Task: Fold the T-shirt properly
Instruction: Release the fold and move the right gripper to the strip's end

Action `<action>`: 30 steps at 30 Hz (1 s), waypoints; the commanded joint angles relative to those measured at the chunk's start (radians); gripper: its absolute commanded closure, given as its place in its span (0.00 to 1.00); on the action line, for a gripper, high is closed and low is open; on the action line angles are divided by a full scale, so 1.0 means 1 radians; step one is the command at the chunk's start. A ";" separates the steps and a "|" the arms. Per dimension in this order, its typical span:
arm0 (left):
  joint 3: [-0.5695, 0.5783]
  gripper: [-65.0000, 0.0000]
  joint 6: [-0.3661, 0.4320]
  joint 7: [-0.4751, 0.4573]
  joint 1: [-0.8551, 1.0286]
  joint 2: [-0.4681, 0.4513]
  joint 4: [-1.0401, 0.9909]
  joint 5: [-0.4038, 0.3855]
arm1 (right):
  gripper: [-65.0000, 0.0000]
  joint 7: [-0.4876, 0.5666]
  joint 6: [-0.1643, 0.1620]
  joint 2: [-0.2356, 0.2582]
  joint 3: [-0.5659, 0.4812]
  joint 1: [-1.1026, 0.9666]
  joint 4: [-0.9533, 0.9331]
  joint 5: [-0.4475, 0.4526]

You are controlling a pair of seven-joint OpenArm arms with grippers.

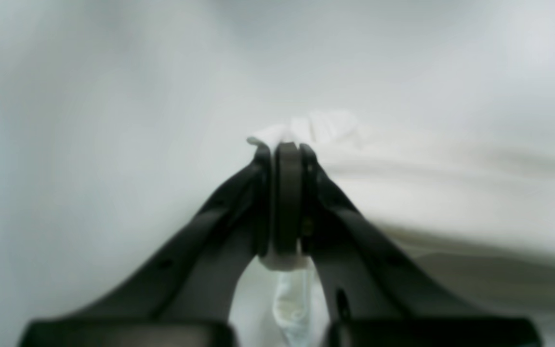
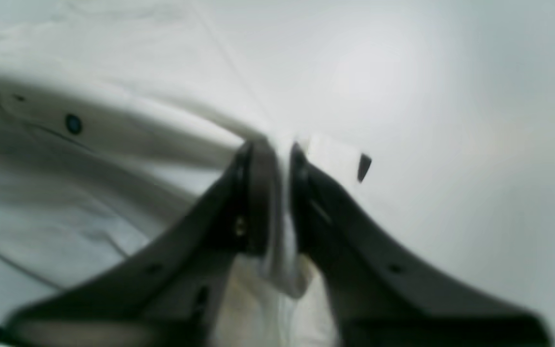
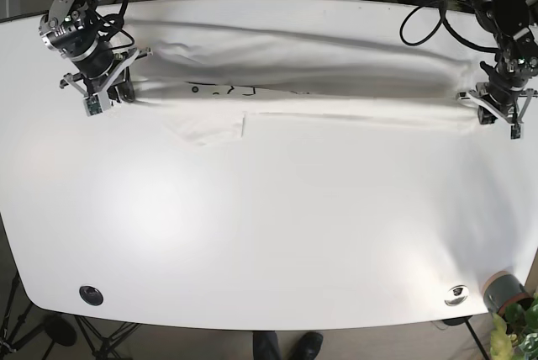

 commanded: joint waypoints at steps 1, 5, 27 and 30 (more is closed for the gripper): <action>-0.007 0.70 0.006 -0.022 -0.003 -0.022 0.016 -0.001 | 0.70 0.015 -0.002 0.012 0.012 -0.006 -0.004 0.006; -0.007 0.35 0.006 -0.007 -0.001 -0.022 0.018 -0.001 | 0.33 0.015 -0.002 0.012 0.012 -0.029 0.007 0.014; 0.176 0.38 0.006 0.050 -0.003 0.022 0.176 -0.002 | 0.17 -0.143 -0.002 0.026 -0.077 0.230 -0.102 0.080; 0.199 0.38 0.006 0.050 -0.001 0.033 0.162 -0.001 | 0.17 -0.163 -0.002 0.029 -0.097 0.273 -0.140 0.086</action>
